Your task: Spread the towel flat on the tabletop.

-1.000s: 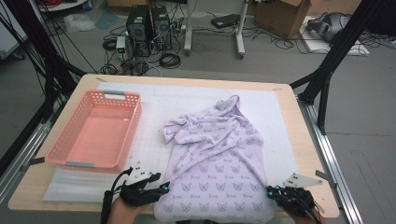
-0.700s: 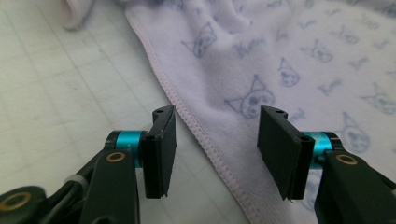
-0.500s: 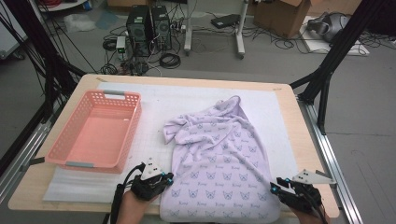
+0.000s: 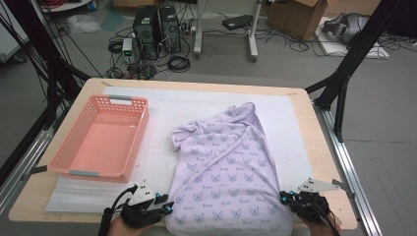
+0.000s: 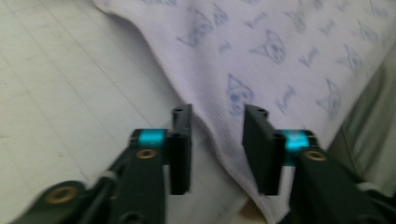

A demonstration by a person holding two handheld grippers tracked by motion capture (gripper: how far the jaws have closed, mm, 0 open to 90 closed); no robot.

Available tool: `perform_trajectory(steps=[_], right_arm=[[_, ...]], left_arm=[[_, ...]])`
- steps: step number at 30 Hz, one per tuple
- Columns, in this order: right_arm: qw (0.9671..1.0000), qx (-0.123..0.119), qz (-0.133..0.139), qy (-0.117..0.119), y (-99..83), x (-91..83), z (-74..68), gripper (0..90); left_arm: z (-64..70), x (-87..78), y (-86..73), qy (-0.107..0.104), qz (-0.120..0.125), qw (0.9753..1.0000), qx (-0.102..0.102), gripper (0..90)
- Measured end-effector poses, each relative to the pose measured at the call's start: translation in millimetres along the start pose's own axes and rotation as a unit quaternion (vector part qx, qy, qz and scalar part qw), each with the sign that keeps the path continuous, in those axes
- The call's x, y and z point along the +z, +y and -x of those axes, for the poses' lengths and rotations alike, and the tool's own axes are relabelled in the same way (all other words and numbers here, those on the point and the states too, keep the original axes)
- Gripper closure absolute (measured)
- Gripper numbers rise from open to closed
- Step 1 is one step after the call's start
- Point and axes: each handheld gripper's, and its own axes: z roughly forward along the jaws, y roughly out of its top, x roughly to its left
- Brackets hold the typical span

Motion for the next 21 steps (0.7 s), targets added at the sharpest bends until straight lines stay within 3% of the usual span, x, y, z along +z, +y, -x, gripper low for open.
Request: perform_trajectory(steps=[3, 6, 10, 13, 15, 17, 19, 20, 21], right_arm=[[0.9997, -0.017, -0.019, -0.001, -9.9, -13.7, -2.7, 86.9], [0.9993, -0.035, -0.015, 0.001, -17.6, -21.8, -1.3, 82.9], [0.9994, 0.002, 0.033, 0.013, -14.7, -21.5, 4.8, 63.1], [0.9978, 0.031, 0.058, -0.003, -6.5, -14.4, 9.0, 59.4], [0.9981, 0.029, 0.050, -0.019, -0.8, -4.6, 9.5, 58.3], [0.9983, 0.025, 0.039, -0.034, 3.9, 6.5, 9.1, 58.3], [0.9981, 0.026, 0.033, -0.046, 7.0, 15.8, 10.2, 61.4], [0.9976, 0.034, 0.036, -0.048, 8.3, 16.2, 10.4, 66.5], [0.9976, 0.035, 0.033, -0.050, 8.8, 16.1, 11.1, 73.0]], left_arm=[[-7.4, 3.8, 6.4, 0.016, 0.019, 0.9996, -0.013, 48.2], [-14.4, 12.4, 13.4, 0.026, 0.027, 0.9990, -0.022, 45.9], [-18.8, 30.6, 23.6, 0.030, 0.028, 0.9986, -0.033, 44.8], [-16.2, 46.1, 27.8, 0.027, 0.016, 0.9991, -0.027, 44.6], [-12.0, 50.5, 30.2, 0.031, 0.015, 0.9992, -0.020, 45.2], [-7.2, 51.9, 30.2, 0.040, 0.012, 0.9991, 0.001, 54.3], [-4.6, 51.5, 30.2, 0.031, 0.005, 0.9993, 0.019, 75.2], [-3.9, 51.0, 30.2, 0.025, 0.002, 0.9995, 0.020, 83.8], [-2.8, 50.4, 29.7, 0.024, 0.002, 0.9995, 0.022, 84.8]])
